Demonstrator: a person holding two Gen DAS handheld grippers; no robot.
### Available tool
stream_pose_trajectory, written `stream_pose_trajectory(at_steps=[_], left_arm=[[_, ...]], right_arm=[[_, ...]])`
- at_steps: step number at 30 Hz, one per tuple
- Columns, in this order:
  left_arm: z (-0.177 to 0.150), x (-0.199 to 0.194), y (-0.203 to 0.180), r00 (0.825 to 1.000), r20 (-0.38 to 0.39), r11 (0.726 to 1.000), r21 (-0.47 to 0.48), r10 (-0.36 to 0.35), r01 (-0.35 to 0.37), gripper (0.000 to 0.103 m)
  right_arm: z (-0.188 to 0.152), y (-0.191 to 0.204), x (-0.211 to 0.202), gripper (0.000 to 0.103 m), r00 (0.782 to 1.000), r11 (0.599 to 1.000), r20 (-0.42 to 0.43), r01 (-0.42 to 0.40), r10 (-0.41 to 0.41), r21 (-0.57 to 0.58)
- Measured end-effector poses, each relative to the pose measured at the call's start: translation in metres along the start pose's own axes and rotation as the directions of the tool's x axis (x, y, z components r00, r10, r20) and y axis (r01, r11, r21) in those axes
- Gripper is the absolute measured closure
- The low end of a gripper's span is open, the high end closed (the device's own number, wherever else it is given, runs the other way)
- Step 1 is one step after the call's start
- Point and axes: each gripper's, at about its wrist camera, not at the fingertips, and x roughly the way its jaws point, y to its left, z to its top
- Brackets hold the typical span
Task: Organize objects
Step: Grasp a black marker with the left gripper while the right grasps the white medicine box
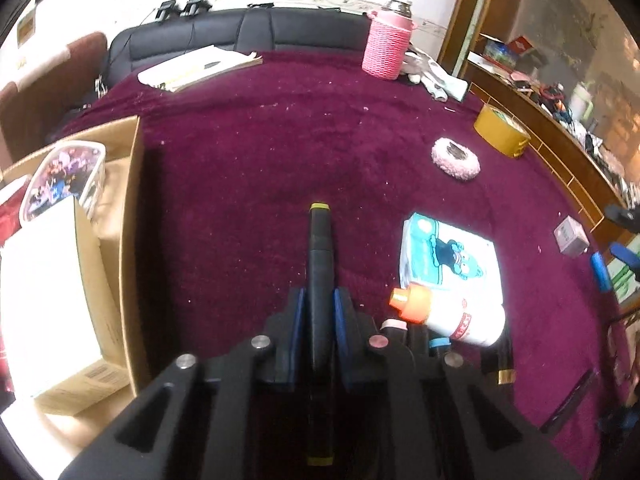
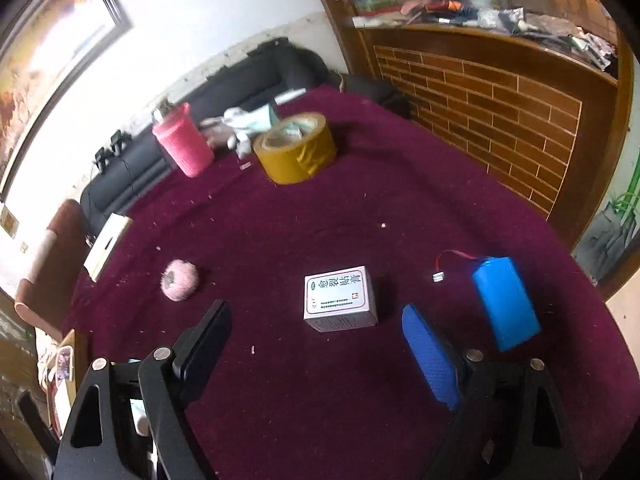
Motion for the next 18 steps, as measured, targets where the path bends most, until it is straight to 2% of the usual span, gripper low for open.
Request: stream_pose_trajectory(at_steps=[3,6,8,14,18], left_arm=[[0.000,0.000,-0.002,1.000,0.008,1.000,0.014,0.011,-0.012,0.089],[-0.002,0.000,-0.005,0.999,0.016,0.999,0.035,0.035,-0.035,0.089],[-0.002,0.000,-0.007,0.999,0.019,0.998,0.043,0.046,-0.047,0.089],[-0.002,-0.001,-0.004,0.999,0.019,0.999,0.020,0.031,-0.032,0.089],[0.000,-0.004,0.004,1.000,0.028,1.000,-0.030,0.000,0.001,0.089]], right_arm=[[-0.001,0.006,0.017,0.012,0.997,0.994,0.009,0.083,-0.082,-0.068],[-0.006,0.011,0.036,0.022,0.987,0.977,0.002,0.157,-0.158,-0.143],[-0.009,0.010,0.049,0.054,0.982,0.970,-0.013,0.181,-0.186,-0.161],[-0.011,-0.003,0.045,0.054,0.993,0.986,0.033,0.116,-0.112,-0.117],[-0.012,0.006,0.033,0.054,0.995,0.991,0.085,0.066,-0.056,-0.116]])
